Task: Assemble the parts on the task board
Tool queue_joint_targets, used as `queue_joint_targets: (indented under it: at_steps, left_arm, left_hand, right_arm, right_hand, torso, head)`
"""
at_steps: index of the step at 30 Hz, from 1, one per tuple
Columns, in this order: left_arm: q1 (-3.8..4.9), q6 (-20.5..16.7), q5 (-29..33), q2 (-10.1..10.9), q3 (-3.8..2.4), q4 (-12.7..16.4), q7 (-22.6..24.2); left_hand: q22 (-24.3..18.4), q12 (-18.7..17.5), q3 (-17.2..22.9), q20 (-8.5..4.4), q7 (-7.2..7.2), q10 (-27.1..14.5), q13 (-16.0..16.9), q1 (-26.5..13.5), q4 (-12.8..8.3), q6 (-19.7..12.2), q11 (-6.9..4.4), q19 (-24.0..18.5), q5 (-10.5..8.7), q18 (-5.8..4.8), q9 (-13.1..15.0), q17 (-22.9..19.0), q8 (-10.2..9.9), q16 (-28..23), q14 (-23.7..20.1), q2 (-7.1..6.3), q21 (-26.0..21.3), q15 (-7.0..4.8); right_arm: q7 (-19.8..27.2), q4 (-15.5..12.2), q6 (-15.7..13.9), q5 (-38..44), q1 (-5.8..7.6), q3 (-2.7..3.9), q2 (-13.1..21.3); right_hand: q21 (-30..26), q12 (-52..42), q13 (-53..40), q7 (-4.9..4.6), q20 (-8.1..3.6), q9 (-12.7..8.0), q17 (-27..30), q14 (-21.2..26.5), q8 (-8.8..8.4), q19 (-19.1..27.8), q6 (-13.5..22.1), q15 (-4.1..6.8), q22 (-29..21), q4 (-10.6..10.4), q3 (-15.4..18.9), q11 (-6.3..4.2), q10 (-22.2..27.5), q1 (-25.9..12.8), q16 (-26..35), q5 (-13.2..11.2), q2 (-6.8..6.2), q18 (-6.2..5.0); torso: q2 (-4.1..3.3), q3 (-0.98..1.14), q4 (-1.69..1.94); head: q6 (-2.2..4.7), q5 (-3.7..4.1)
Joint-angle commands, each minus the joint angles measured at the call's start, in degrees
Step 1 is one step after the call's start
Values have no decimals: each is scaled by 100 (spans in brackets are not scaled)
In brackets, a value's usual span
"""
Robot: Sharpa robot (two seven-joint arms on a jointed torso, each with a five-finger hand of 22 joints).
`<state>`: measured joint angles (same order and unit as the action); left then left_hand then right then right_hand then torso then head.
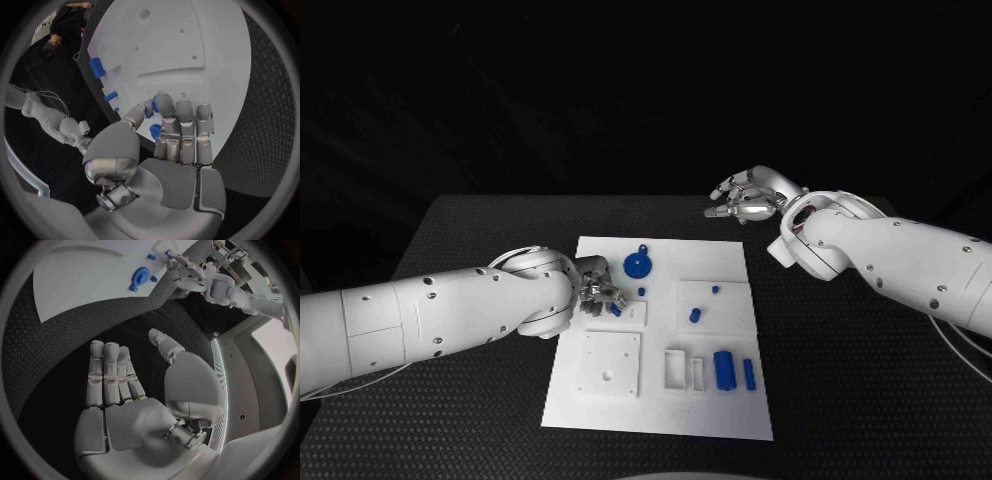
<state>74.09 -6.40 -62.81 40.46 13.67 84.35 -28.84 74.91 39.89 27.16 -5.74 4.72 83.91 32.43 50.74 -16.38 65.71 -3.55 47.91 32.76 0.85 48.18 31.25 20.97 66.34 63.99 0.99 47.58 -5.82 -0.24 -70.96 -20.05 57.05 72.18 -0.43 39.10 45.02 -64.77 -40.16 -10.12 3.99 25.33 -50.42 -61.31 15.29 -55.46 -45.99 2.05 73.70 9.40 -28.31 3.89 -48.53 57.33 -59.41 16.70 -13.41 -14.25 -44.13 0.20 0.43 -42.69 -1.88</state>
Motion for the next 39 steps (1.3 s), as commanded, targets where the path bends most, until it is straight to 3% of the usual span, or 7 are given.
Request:
queue_joint_targets:
  at_steps: [1,13,34,39]
  left_arm:
    - [-26,24,-65,-36,12,18,50]
    - [-62,47,-160,-95,13,-3,67]
    - [-115,-36,-234,-72,13,47,117]
    - [-119,-83,-232,-65,13,50,140]
  left_hand:
    - [119,26,27,-570,-485,-136,-9,-5,-1,525,-186,-18,21,-84,9,-10,19,19,0,72,-15,-21]
    - [117,31,29,-572,-483,-142,-13,-7,0,520,-188,-20,5,-85,9,-16,18,23,-3,63,-7,-23]
    - [113,74,25,-579,-492,-130,-16,-16,19,543,-178,-19,-16,-85,12,-32,34,49,1,-11,21,-33]
    - [105,116,25,-586,-503,-122,-15,-24,60,567,-162,-17,-41,-85,16,-44,49,74,2,-112,39,-43]
  right_arm:
    - [49,-12,63,0,1,3,2]
    - [50,-10,58,-1,1,3,0]
    - [56,-9,53,-10,1,3,13]
    - [55,-7,53,-11,1,3,14]
  right_hand:
    - [-34,6,8,-35,9,-2,6,30,22,22,-3,-9,7,-4,25,24,32,-8,28,40,41,-75]
    - [-41,2,19,-36,10,-3,11,33,24,23,-3,-10,10,-4,30,25,36,-11,26,49,38,-75]
    - [-49,-5,32,-37,13,-4,18,37,25,23,-1,-11,15,-7,37,26,41,-20,24,60,40,-75]
    - [-52,-7,38,-38,14,-4,20,39,24,23,1,-12,16,-10,41,26,43,-26,23,64,38,-75]
  torso:
    - [3,1,3]
    - [-2,2,-11]
    - [2,1,0]
    - [3,-1,2]
  head:
    - [-8,7]
    - [-14,-1]
    - [-17,6]
    - [-9,7]
